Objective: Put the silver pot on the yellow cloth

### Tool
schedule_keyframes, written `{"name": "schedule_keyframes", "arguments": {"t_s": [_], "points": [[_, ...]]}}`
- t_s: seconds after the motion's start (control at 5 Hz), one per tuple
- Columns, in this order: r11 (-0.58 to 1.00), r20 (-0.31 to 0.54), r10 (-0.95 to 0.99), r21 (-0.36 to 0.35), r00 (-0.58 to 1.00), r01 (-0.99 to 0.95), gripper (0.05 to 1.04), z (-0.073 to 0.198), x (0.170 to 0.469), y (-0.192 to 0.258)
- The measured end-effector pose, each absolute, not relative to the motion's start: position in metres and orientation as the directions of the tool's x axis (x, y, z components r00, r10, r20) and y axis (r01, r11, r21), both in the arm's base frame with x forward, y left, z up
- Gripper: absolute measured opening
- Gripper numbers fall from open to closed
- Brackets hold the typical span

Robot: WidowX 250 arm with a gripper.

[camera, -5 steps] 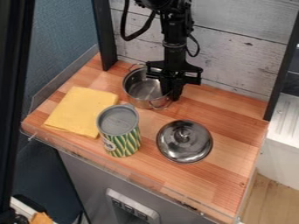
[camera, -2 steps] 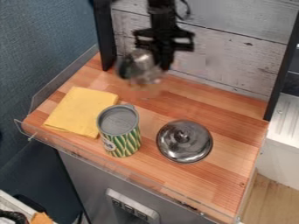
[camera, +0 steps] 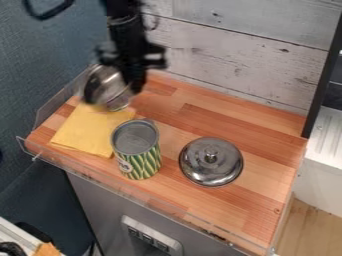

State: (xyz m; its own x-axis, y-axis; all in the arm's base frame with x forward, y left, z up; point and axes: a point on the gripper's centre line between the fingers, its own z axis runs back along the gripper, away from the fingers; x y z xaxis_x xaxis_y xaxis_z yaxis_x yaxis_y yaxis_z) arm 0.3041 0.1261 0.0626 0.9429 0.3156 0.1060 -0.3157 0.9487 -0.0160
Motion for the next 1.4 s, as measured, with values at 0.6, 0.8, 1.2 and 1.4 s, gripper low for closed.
{"name": "schedule_keyframes", "arguments": {"t_s": [0.6, 0.8, 1.2, 1.4], "points": [[0.911, -0.001, 0.413, -0.001, 0.911, -0.413, 0.073, 0.023, 0.288, 0.15], [0.911, -0.042, 0.412, -0.015, 0.91, -0.413, 0.102, 0.012, 0.292, 0.15], [0.933, 0.037, 0.358, -0.033, 0.933, -0.357, 0.558, 0.027, 0.295, 0.151], [0.963, 0.109, 0.27, -0.033, 0.957, -0.268, 0.863, 0.043, 0.299, 0.15]]}}
